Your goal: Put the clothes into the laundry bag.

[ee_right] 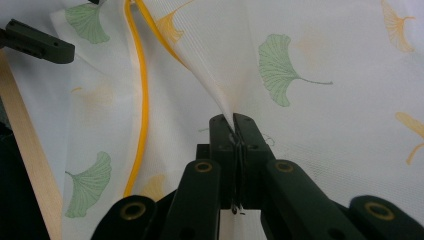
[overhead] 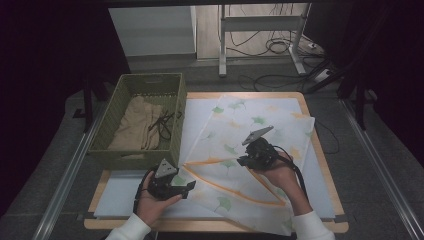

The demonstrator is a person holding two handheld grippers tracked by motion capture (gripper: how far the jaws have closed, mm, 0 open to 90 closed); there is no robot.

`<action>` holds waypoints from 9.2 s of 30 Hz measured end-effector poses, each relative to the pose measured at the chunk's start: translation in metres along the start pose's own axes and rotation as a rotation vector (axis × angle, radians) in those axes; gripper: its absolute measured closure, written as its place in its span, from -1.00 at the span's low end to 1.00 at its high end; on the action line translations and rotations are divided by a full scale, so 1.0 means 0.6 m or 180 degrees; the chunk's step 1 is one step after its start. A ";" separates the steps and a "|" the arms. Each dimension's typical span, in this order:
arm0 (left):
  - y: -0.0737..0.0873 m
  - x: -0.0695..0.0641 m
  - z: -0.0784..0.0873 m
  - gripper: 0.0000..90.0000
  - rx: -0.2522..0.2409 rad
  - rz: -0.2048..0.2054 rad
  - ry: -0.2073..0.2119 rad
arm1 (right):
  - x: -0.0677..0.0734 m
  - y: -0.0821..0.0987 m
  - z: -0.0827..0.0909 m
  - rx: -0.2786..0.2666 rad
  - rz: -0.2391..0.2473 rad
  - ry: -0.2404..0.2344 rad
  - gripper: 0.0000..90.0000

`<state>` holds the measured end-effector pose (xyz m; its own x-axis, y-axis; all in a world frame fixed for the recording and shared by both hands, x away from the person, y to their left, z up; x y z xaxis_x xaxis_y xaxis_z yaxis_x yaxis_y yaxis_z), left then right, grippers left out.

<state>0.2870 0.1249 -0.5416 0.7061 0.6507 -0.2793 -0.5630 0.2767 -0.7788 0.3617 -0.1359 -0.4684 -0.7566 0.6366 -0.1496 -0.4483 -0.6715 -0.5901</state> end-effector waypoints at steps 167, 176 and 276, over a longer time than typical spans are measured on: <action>-0.244 0.229 0.110 -0.45 -0.0084 0.0286 -0.0726 | -0.028 -0.008 0.031 -0.0148 -0.0124 -0.0034 0.94; -0.246 0.263 0.098 -0.49 -0.0035 0.0406 -0.0882 | -0.027 -0.007 0.028 -0.0128 -0.0135 -0.0063 0.94; -0.144 0.405 -0.018 -0.71 0.1598 0.1087 -0.1064 | -0.026 -0.005 0.019 -0.0079 -0.0065 0.0028 0.94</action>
<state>0.5118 0.2513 -0.5483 0.3291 0.9203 -0.2117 -0.9177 0.2589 -0.3012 0.3699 -0.1481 -0.4554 -0.7431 0.6535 -0.1444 -0.4515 -0.6488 -0.6126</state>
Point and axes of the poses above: each handheld gripper's, and its own axes: z roughly backward along the jaws, y roughly out of its underside, x roughly to its left, the point moved 4 cm from there along -z, roughly forward along the jaws, and after that the axes turned 13 degrees about y, right-handed, at the moved point
